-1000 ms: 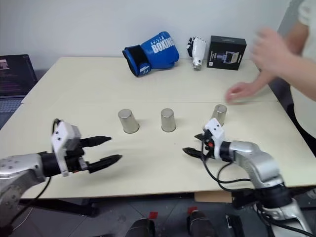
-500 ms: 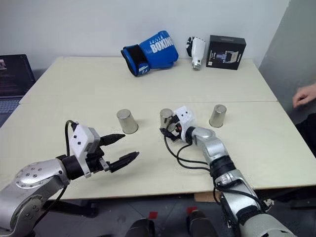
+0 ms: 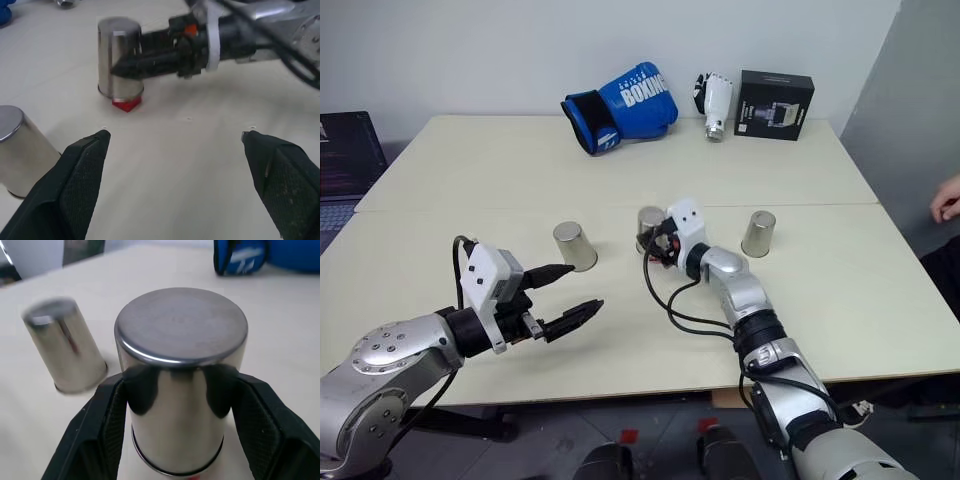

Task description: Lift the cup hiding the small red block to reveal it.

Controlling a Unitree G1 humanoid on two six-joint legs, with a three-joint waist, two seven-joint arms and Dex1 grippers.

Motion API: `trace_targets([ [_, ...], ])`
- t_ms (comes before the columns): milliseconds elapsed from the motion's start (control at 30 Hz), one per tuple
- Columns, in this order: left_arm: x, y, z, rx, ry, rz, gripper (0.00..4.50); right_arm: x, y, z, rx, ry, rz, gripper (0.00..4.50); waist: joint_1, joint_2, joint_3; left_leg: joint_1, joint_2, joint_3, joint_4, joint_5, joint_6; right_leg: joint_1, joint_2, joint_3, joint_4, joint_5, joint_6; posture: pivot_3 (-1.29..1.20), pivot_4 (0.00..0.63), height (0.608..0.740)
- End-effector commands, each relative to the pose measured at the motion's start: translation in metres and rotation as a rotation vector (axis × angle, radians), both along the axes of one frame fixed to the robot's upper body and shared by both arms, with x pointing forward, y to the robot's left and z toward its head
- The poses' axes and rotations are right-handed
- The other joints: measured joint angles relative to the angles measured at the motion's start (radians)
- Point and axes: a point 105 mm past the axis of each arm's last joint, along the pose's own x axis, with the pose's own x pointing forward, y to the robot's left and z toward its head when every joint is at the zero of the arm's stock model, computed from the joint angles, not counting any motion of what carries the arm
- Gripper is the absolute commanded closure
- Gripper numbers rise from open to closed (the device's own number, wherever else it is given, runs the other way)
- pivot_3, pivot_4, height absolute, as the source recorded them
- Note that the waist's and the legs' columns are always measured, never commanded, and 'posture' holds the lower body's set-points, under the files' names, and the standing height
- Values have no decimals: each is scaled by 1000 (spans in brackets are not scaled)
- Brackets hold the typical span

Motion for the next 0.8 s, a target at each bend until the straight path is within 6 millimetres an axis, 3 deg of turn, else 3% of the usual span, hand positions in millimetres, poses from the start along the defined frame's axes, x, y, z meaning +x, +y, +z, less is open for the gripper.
trace_targets([
  [33,1,5,10,11,-37,3,0,11,-30,35,57,-65,-134,1811,2,0,0,0,0,0,0,0,0,0,0,0,0,0,0,0,150,740],
  [167,2,4,10,10,-38,-1,0,29,-53,22,-45,-38,-279,1811,1,0,0,0,0,0,1,0,0,1,0,0,0,0,0,0,150,740],
  [467,5,5,10,14,-44,-1,0,40,-45,-14,-106,70,-285,1811,-19,0,0,0,0,1,-1,0,0,-1,1,1,0,0,-1,0,150,740],
  [533,8,7,12,14,-58,15,0,40,-46,-20,-122,73,-285,1102,-22,0,0,0,0,1,-1,0,0,0,0,1,-1,0,-1,0,150,740],
  [700,8,9,14,16,-63,23,0,32,-55,-26,-145,71,-263,17,-21,0,0,0,0,0,-1,0,0,0,0,0,-1,0,-1,0,150,740],
  [800,8,12,16,20,-63,29,0,20,-63,-29,-184,77,-220,17,-19,0,0,0,0,0,-1,0,0,0,0,0,-1,-1,-1,0,150,740],
])
